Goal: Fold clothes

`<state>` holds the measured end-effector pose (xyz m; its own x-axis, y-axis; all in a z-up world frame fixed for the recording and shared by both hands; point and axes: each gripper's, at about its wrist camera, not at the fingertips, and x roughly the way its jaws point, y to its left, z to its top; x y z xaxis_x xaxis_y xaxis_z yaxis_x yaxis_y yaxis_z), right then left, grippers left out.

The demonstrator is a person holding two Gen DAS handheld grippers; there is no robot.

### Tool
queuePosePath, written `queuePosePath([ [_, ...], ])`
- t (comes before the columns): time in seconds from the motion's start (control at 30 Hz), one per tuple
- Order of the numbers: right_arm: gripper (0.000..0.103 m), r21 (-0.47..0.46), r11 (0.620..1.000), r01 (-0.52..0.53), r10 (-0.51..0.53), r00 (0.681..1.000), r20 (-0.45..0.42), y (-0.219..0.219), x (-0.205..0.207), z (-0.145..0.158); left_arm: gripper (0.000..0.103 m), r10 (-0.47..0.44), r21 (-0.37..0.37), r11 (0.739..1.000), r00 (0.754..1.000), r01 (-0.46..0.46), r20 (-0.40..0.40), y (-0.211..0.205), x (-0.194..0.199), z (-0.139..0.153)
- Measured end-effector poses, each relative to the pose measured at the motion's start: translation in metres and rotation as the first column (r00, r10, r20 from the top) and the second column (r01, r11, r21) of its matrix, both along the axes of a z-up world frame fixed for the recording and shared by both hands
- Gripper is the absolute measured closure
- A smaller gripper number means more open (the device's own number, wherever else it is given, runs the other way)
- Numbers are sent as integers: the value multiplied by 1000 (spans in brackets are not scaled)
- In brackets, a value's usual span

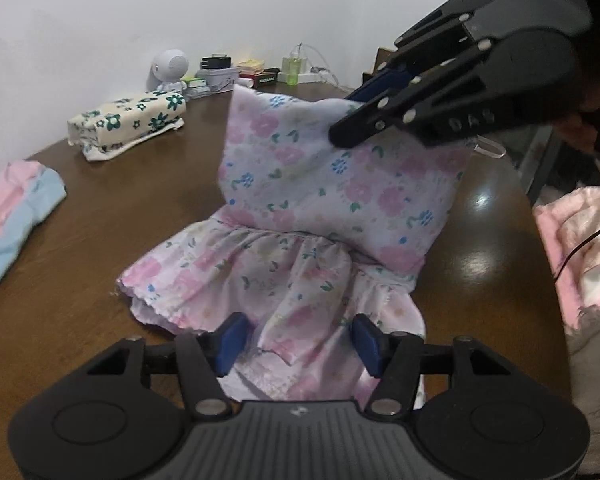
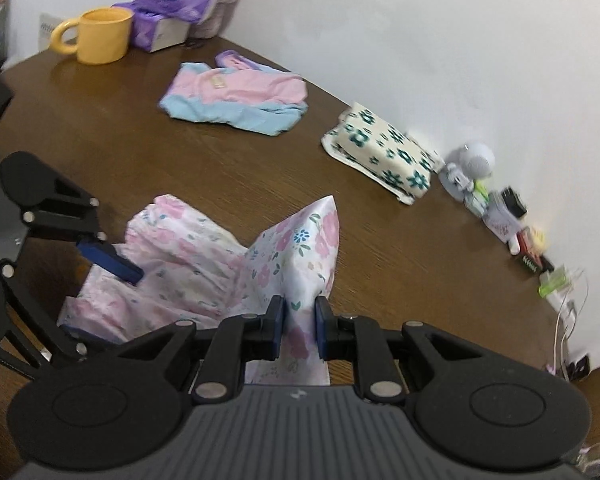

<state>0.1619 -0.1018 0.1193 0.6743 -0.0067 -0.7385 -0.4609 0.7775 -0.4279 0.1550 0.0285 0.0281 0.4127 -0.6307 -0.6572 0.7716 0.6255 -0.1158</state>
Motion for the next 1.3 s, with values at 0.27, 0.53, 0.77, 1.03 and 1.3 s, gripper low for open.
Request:
queuePosePath([
  [0.27, 88, -68, 996, -60, 60, 998, 6, 38, -23, -8, 39, -67, -41, 997, 997, 66, -30, 13, -9, 0],
  [0.53, 86, -37, 994, -99, 98, 995, -23, 63, -42, -16, 38, -98, -33, 995, 995, 98, -15, 24, -19, -2],
  [0.77, 84, 166, 978, -123, 146, 980, -134, 71, -55, -6, 35, -133, -26, 991, 991, 132, -2, 33, -34, -5],
  [1.03, 69, 361, 932, 25, 19, 993, -118, 26, -54, 11, 34, -148, -11, 989, 989, 148, -6, 39, -45, -4],
  [1.3, 67, 525, 808, 268, -175, 960, -220, -54, -40, -8, 33, -61, -99, 993, 998, 63, 33, 65, -39, 27],
])
